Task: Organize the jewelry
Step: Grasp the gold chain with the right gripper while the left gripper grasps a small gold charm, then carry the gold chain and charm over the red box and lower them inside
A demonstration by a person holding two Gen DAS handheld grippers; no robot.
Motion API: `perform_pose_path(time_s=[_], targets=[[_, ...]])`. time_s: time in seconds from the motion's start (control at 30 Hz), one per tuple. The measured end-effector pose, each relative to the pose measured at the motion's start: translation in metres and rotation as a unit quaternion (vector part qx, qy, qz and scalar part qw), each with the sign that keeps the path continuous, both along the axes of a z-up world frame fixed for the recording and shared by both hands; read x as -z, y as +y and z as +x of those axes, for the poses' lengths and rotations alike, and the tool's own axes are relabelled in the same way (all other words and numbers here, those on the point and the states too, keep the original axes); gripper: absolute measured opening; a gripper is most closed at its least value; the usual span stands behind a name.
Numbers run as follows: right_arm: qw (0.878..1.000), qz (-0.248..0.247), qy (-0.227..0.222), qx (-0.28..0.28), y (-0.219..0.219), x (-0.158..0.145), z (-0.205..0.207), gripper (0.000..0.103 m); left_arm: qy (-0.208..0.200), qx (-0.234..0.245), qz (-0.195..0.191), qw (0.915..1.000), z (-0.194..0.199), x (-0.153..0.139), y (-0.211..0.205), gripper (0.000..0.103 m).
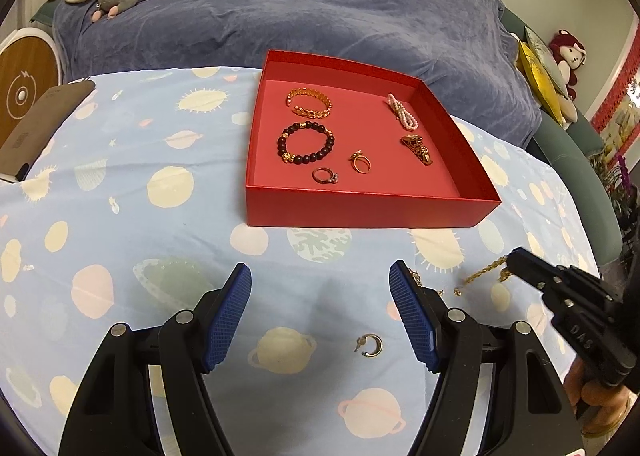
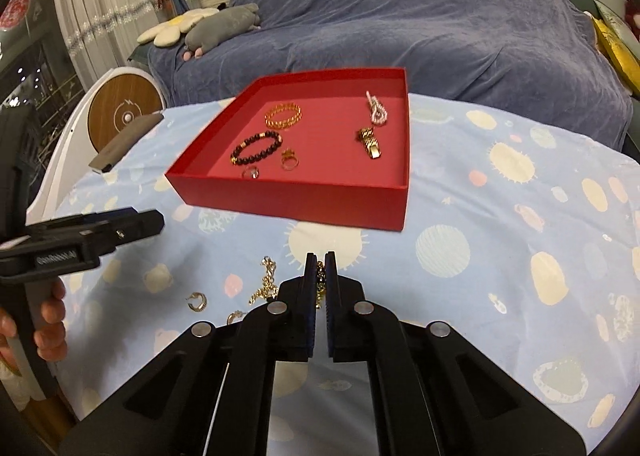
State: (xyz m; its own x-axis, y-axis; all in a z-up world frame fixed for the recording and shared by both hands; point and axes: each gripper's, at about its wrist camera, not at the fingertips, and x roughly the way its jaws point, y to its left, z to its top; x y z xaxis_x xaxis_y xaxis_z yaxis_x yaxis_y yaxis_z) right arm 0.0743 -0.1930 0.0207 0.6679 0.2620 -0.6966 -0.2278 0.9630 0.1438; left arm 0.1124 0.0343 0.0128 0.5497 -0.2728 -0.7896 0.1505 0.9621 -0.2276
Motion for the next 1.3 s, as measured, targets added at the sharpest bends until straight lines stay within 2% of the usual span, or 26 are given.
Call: perform_pose_path(time_s=[0.27,0.43,0.5,0.53,0.63,0.7,0.73,0.77,0.8,0.97,1.3], targets=[[0.998,0.038,-0.053,0.021,-0.028,-0.046,-0.013,0.003,0.005,0.028,-0.001,0.9996,0.007,0.007,-0.025,0.069],[0.997,0.044,-0.053,0.024,-0.033,-0.049,-0.015,0.003,0.008,0.065,0.013,0.9978,0.013,0.019,-0.065,0.068],[0.998,0.044,-0.049,0.023,-0.033,-0.046,-0.016,0.003,0.005,0.078,0.029,0.9965,0.014,0.025,-0.082,0.058],[0.998,0.043,-0.047,0.022,-0.032,-0.045,-0.016,0.003,0.007,0.082,0.037,0.9959,0.015,0.029,-0.089,0.056],[0.998,0.041,-0.044,0.019,-0.032,-0.042,-0.017,0.003,0.019,0.085,0.051,0.9949,0.02,0.043,-0.102,0.04],[0.998,0.042,-0.042,0.02,-0.032,-0.041,-0.019,0.003,0.003,0.086,0.072,0.9938,0.017,0.047,-0.107,0.024],[0.998,0.042,-0.042,0.02,-0.033,-0.041,-0.019,0.003,-0.001,0.09,0.084,0.9923,0.016,0.048,-0.109,0.02],[0.998,0.042,-0.042,0.02,-0.033,-0.041,-0.019,0.003,-0.005,0.094,0.092,0.9913,0.014,0.049,-0.111,0.007],[0.998,0.043,-0.043,0.021,-0.033,-0.041,-0.019,0.003,-0.006,0.097,0.092,0.991,0.014,0.049,-0.11,0.002],[0.997,0.046,-0.047,0.026,-0.037,-0.044,-0.02,0.003,-0.009,0.093,0.075,0.9928,0.015,0.038,-0.103,0.002],[0.995,0.06,-0.066,0.036,-0.04,-0.066,-0.02,0.003,-0.062,0.063,0.004,0.9961,0.009,-0.035,-0.066,0.002]])
